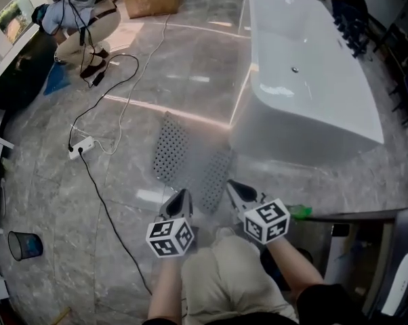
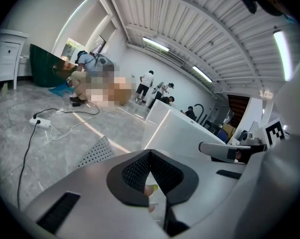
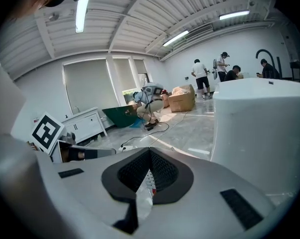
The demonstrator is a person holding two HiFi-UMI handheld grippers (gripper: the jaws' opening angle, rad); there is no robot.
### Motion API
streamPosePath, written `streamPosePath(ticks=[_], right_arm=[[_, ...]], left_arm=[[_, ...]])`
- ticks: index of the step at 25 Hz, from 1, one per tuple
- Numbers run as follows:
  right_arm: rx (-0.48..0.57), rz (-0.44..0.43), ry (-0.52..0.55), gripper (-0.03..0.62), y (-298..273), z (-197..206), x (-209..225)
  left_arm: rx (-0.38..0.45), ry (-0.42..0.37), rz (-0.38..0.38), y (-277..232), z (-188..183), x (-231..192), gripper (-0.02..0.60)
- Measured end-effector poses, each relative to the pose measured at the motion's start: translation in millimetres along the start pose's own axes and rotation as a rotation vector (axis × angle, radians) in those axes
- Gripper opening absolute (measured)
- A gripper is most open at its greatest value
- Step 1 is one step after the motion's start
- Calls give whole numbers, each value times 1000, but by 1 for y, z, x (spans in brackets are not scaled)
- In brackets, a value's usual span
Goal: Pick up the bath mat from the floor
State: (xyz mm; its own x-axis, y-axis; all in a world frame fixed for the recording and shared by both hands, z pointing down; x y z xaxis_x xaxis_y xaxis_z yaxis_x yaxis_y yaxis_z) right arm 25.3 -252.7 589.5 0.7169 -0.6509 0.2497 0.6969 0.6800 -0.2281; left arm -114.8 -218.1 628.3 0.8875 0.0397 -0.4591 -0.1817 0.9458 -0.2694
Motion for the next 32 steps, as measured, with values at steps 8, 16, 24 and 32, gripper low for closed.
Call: streamPosePath(ticks=[8,16,24,32], right_arm=[[3,23,6,11,-22,98,49],[5,33,23,11,-38,173,69],[7,51,13,11,-51,229,81],[4,62,19,11,-61,280,79]], left_arm=[[-23,16,12,-49,100,-44,0],[-19,17,30,-71,154,-88,0],[-26,21,9,-79,193,-127,0],[-39,12,4,-88,232,-151,0]])
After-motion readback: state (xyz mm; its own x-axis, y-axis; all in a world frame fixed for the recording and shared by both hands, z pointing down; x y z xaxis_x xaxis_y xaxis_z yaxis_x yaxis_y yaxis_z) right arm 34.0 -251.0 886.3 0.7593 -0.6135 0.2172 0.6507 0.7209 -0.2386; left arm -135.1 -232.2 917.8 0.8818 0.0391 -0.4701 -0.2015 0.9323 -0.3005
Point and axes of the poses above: the fingertips, and each gripper's own axes: y backward along the fingers, x to its right, z out of its underside, the point moved 2 cm from there along y, backward along the fingers, and after that the axes turned 15 degrees about x, right-handed, at the moved point
